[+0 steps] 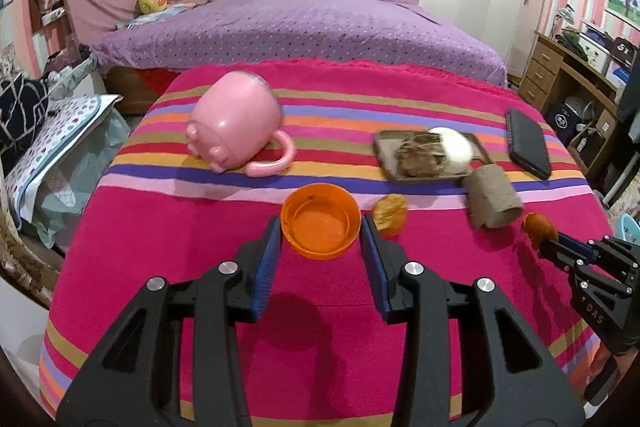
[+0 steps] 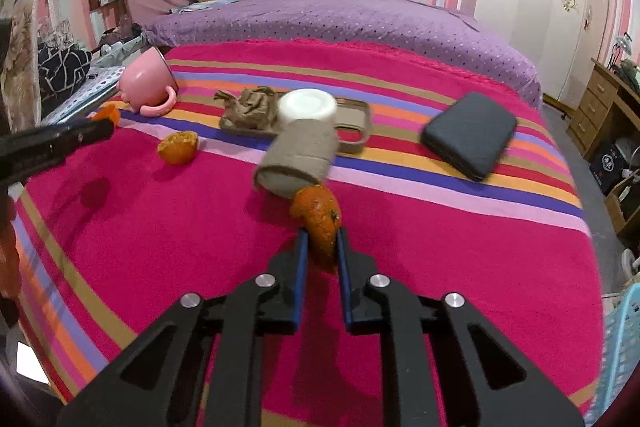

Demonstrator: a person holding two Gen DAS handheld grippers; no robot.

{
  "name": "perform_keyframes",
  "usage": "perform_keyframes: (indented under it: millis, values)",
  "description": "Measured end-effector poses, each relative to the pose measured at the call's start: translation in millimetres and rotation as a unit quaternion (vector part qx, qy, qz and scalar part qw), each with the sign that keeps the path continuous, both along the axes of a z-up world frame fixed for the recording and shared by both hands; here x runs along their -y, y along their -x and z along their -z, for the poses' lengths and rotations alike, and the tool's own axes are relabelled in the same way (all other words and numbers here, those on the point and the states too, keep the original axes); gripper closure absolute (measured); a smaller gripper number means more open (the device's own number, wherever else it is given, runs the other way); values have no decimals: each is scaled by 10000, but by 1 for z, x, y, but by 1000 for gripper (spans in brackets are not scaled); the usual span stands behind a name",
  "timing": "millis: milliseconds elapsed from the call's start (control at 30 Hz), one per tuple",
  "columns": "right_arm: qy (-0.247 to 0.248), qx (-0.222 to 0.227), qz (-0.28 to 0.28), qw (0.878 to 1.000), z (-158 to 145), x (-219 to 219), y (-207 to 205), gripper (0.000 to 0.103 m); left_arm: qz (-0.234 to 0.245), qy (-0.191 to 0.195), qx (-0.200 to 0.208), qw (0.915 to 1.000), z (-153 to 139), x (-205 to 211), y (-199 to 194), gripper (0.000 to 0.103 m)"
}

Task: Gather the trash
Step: 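Grasp the orange fruit from the cardboard tube with the right gripper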

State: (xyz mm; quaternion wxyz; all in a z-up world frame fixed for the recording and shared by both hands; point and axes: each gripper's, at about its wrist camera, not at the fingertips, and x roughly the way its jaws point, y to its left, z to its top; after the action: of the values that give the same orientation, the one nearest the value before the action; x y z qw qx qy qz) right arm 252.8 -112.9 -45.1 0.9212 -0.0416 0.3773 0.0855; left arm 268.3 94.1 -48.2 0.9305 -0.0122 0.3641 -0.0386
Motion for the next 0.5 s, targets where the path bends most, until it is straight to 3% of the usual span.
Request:
perform_keyframes:
  millis: [500]
  values:
    - [-98,713,559,9958,-28,100,37,89,344,-194,158,9991,-12,78,19,64]
